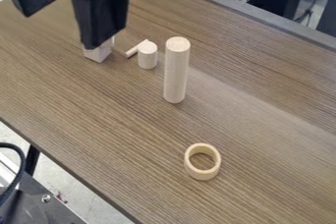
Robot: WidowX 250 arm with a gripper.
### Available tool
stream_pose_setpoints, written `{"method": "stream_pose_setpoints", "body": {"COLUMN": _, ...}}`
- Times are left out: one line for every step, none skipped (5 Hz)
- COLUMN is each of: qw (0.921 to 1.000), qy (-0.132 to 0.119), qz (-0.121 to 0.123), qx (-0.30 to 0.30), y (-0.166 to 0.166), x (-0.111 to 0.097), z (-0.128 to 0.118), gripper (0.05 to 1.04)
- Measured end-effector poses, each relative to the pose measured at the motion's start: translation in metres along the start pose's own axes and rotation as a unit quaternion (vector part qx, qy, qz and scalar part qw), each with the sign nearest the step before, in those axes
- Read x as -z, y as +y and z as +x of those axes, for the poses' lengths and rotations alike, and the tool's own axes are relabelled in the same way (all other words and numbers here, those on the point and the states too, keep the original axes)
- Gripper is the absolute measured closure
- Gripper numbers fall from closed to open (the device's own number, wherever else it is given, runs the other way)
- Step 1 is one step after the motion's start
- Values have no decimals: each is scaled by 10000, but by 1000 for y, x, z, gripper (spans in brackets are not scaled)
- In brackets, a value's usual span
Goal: Put the ring on top of the cylinder
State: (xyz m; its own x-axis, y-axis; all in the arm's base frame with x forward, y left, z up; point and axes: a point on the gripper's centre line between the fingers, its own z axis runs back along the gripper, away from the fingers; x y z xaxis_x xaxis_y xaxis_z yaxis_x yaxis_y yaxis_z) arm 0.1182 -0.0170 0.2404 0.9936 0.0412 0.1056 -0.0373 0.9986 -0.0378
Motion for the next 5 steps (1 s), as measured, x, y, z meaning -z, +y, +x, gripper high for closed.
{"method": "stream_pose_setpoints", "body": {"qw": 10000, "qy": 67, "qz": 18, "qx": -18, "y": 1, "x": 4, "z": -2, "gripper": 84}}
{"method": "stream_pose_setpoints", "body": {"qw": 9982, "qy": 20, "qz": 377, "qx": 465, "y": -8, "x": 35, "z": -6, "gripper": 84}}
{"method": "stream_pose_setpoints", "body": {"qw": 9950, "qy": 46, "qz": 691, "qx": 725, "y": -24, "x": 74, "z": 1, "gripper": 84}}
{"method": "stream_pose_setpoints", "body": {"qw": 9943, "qy": -113, "qz": 740, "qx": 765, "y": -39, "x": 98, "z": 7, "gripper": 84}}
{"method": "stream_pose_setpoints", "body": {"qw": 9959, "qy": -84, "qz": 542, "qx": 717, "y": -50, "x": 132, "z": 13, "gripper": 84}}
